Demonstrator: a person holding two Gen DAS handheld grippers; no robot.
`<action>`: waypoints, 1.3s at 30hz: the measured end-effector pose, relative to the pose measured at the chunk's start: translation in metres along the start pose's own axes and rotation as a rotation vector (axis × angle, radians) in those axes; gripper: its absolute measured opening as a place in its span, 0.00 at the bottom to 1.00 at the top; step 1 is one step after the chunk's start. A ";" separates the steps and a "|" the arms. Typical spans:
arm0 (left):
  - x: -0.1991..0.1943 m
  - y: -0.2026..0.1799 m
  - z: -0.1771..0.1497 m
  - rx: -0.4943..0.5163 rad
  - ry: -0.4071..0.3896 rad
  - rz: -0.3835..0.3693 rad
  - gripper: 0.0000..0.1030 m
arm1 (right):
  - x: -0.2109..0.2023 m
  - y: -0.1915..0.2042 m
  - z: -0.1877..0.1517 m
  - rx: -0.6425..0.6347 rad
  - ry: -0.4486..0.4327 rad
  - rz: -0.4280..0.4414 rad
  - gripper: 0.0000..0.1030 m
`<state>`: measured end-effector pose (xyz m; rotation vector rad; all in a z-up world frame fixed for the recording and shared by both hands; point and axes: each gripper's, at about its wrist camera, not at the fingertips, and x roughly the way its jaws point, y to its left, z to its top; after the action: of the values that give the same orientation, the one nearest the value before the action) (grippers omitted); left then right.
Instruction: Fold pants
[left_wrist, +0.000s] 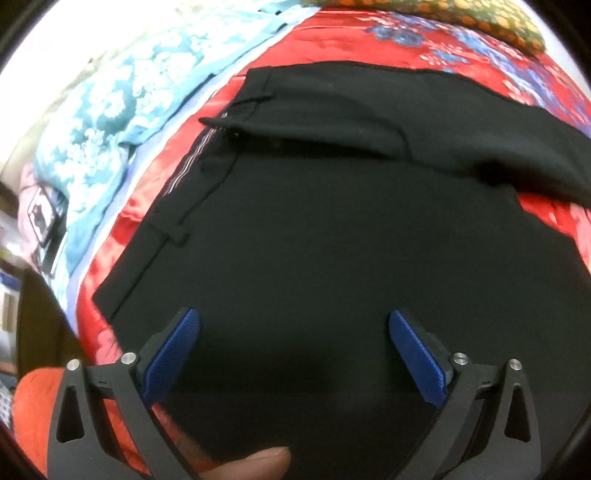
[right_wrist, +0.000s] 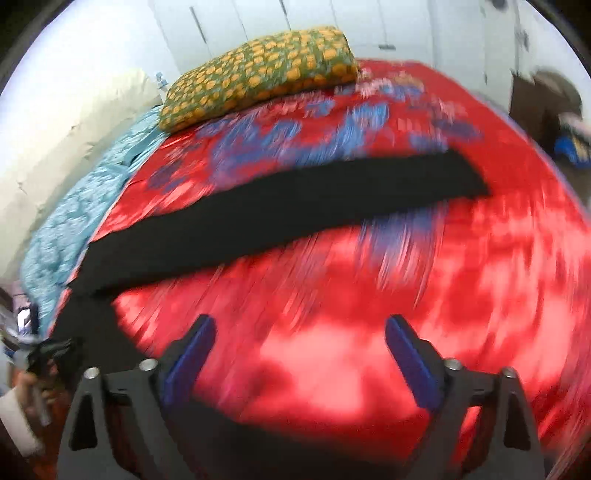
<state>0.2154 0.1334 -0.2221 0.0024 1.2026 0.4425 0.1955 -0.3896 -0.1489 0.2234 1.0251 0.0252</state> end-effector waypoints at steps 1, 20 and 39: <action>-0.005 -0.004 -0.003 0.020 -0.008 -0.012 0.99 | -0.005 0.005 -0.032 0.028 0.033 0.002 0.92; -0.044 -0.048 -0.052 0.216 -0.127 -0.127 0.99 | -0.088 -0.074 -0.136 0.484 -0.120 -0.324 0.92; 0.003 0.057 -0.043 -0.069 -0.007 -0.170 1.00 | 0.028 0.135 -0.169 -0.141 0.049 -0.254 1.00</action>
<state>0.1587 0.1764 -0.2274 -0.1566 1.1698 0.3337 0.0780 -0.2246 -0.2303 -0.0373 1.0898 -0.1278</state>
